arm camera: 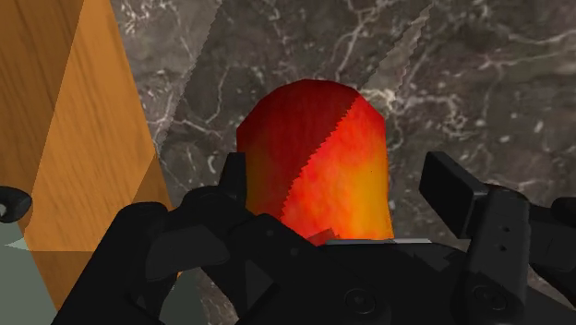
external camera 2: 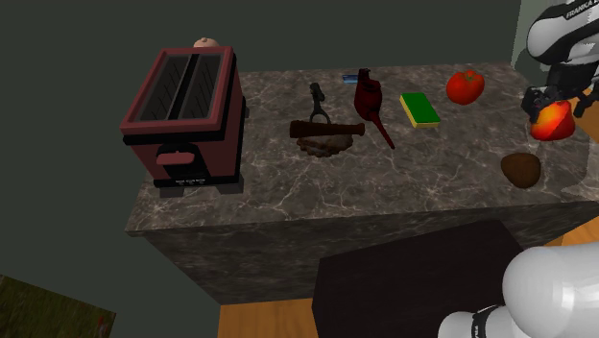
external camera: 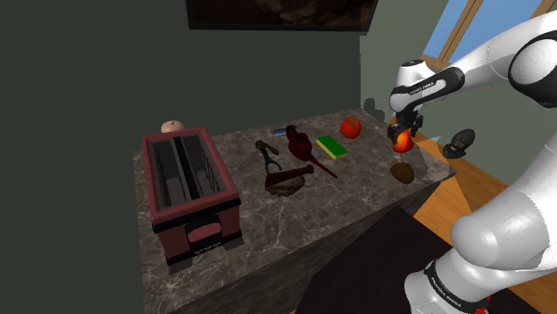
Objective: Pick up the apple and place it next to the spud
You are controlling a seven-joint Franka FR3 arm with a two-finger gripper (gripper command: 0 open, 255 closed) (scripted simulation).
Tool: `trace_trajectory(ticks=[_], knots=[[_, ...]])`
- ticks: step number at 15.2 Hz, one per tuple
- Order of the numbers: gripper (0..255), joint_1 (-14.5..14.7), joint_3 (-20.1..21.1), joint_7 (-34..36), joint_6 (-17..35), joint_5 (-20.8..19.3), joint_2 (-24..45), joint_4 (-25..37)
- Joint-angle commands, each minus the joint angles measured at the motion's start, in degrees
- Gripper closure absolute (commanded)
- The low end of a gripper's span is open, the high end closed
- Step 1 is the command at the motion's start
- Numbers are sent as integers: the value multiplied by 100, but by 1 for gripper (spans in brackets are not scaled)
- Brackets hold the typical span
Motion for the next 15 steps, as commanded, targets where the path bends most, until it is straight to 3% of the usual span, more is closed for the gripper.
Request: trace_trajectory(ticks=[1, 4, 8, 15], knots=[[0, 15, 18, 11, -8, 14, 33, -42], [0, -2, 6, -25, -15, 18, 26, -29], [0, 127, 117, -104, -676, 164, -317, 257], [0, 127, 117, -104, -676, 164, -317, 257]])
